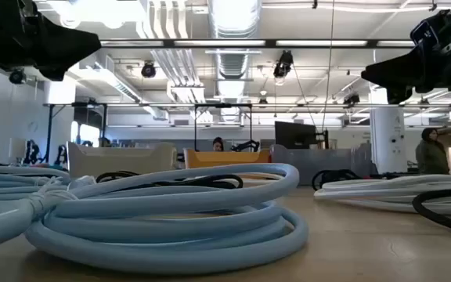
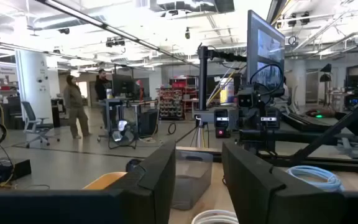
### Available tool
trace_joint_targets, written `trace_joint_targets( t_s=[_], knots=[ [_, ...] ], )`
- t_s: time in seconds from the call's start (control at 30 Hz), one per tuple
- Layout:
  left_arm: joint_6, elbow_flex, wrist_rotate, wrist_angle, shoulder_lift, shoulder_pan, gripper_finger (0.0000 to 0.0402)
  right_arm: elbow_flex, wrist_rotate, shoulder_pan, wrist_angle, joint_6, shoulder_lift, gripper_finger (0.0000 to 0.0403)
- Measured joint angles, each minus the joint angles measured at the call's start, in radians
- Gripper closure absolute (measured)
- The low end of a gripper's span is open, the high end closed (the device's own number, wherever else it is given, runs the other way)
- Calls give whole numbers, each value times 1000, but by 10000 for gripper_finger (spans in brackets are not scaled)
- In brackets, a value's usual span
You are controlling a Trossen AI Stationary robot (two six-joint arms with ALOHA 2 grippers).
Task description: Pick & Place USB Port
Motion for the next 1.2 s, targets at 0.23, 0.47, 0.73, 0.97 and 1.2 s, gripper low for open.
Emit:
trace_joint_targets(
  t_s=[0.23,0.47,0.73,0.97,1.2],
  knots=[
    [0,0,0,0,0,0,266,0,0,0,0,0,0,331],
    [0,0,0,0,0,0,266,0,0,0,0,0,0,332],
    [0,0,0,0,0,0,266,0,0,0,0,0,0,320],
    [0,0,0,0,0,0,266,0,0,0,0,0,0,323],
    [0,0,0,0,0,0,266,0,0,0,0,0,0,334]
  ],
)
